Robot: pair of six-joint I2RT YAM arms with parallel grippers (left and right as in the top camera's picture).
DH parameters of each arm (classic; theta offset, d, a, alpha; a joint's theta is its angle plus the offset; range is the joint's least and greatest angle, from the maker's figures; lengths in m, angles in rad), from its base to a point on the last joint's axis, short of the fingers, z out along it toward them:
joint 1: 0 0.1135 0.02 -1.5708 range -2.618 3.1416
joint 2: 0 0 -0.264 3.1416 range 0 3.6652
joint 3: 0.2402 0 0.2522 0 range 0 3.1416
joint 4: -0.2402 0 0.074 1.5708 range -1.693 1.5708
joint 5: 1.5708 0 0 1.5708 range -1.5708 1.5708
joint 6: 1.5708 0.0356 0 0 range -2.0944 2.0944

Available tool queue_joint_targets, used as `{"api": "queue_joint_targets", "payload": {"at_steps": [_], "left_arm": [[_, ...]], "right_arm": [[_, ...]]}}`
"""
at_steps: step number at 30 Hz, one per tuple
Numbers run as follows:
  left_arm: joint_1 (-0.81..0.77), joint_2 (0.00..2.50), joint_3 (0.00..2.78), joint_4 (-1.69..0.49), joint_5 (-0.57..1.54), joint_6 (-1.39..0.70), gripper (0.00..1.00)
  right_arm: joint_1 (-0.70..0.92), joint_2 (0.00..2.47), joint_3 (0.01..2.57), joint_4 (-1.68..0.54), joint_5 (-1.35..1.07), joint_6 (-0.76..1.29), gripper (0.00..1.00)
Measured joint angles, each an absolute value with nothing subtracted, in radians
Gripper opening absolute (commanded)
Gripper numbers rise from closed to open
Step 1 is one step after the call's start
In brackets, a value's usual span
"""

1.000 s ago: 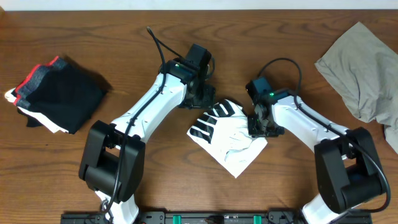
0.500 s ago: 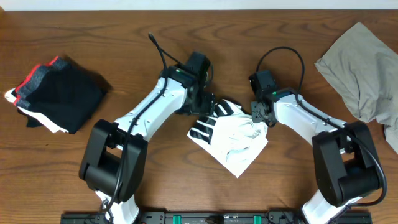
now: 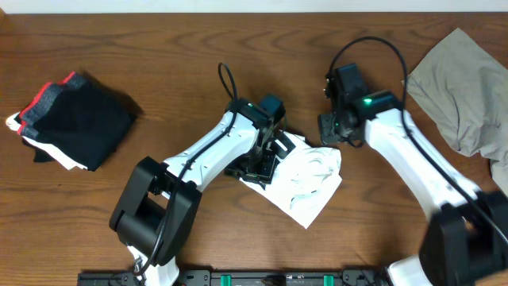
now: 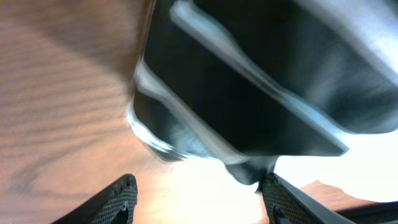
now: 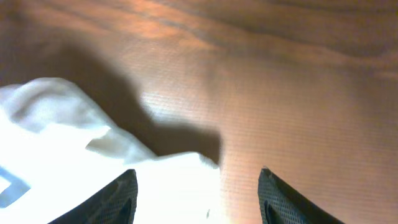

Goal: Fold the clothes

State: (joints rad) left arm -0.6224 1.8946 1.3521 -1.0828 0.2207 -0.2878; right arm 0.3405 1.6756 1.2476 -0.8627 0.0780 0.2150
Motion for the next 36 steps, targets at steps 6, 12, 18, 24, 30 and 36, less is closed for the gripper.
{"api": "queue_joint_targets", "payload": {"at_steps": [6, 12, 18, 24, 30, 36], "left_arm": [[-0.615, 1.895, 1.352, -1.119, 0.191, -0.287, 0.58], [-0.612, 1.848, 1.353, -1.060, 0.065, -0.294, 0.63], [-0.555, 1.768, 1.367, -0.835, -0.011, -0.260, 0.68], [-0.485, 1.778, 1.372, -0.683, 0.130, -0.131, 0.69], [-0.490, 1.823, 1.372, -0.676, 0.264, -0.024, 0.69], [-0.490, 1.873, 1.372, -0.676, 0.356, 0.044, 0.69]], "right_arm": [[0.340, 1.533, 1.263, -1.069, -0.050, 0.215, 0.58], [0.341, 1.520, 1.256, -1.118, -0.219, 0.219, 0.50], [0.377, 1.520, 1.159, -1.007, -0.315, 0.239, 0.49], [0.413, 1.521, 1.019, -0.813, -0.427, 0.281, 0.47], [0.434, 1.521, 0.899, -0.687, -0.469, 0.361, 0.46], [0.436, 1.521, 0.854, -0.630, -0.480, 0.409, 0.45]]}}
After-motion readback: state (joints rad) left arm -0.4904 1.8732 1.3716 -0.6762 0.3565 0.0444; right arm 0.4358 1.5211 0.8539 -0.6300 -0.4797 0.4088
